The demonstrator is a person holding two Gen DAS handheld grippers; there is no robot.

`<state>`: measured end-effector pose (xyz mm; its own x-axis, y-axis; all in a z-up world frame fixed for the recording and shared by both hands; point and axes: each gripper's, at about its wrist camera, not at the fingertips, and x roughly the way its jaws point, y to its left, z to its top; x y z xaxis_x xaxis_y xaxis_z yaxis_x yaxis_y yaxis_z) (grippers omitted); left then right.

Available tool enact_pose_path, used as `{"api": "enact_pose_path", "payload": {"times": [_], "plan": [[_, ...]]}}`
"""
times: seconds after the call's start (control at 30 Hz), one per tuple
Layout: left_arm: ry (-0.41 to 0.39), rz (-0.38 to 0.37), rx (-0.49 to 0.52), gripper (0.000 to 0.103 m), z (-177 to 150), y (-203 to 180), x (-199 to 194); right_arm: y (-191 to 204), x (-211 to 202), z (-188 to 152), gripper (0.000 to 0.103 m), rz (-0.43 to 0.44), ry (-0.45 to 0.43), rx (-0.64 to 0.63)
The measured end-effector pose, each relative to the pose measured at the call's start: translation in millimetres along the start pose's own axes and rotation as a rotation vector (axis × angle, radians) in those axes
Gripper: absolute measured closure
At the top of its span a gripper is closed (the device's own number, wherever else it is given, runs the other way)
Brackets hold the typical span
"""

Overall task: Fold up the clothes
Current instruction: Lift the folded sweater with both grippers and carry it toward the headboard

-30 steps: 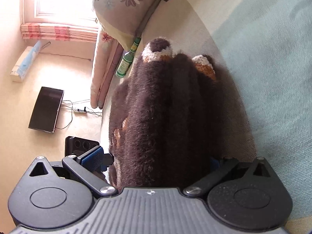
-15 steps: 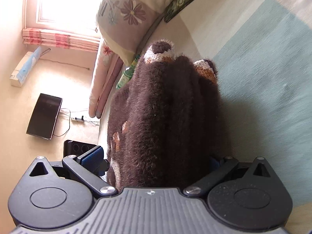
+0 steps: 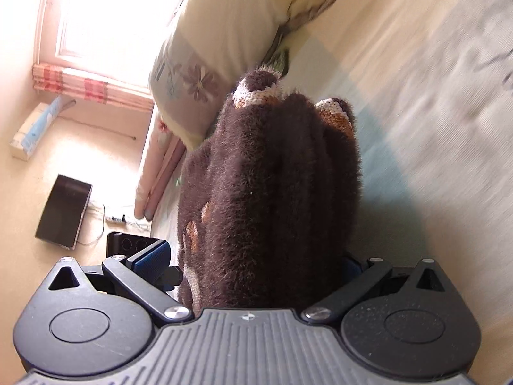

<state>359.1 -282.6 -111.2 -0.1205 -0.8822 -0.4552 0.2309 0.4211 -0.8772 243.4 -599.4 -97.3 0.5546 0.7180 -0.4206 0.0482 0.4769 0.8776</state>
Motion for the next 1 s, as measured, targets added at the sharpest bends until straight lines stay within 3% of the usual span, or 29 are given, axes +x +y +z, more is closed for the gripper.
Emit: {"api": "enact_pose_path", "payload": {"times": [0.3,0.53,0.6,0.73,0.87,1.0], "plan": [[0.042,-0.059,0.050,0.002,44,-23,78,-43,-59,69,0.000,-0.051,-0.087,0.015],[0.018,-0.104,-0.017,0.002,52,-11,116,-56,-73,115,0.000,-0.151,-0.098,0.005],[0.011,-0.119,-0.045,0.002,46,-3,118,-61,-74,127,0.000,-0.174,-0.104,0.012],[0.037,-0.088,-0.005,0.002,32,2,110,-75,-79,136,0.000,-0.259,-0.139,0.023],[0.035,-0.030,0.091,0.002,24,-5,77,-73,-98,121,0.000,-0.281,-0.198,0.016],[0.003,0.056,0.188,0.002,17,-13,40,-36,-119,93,0.000,-0.285,-0.281,-0.092]]}}
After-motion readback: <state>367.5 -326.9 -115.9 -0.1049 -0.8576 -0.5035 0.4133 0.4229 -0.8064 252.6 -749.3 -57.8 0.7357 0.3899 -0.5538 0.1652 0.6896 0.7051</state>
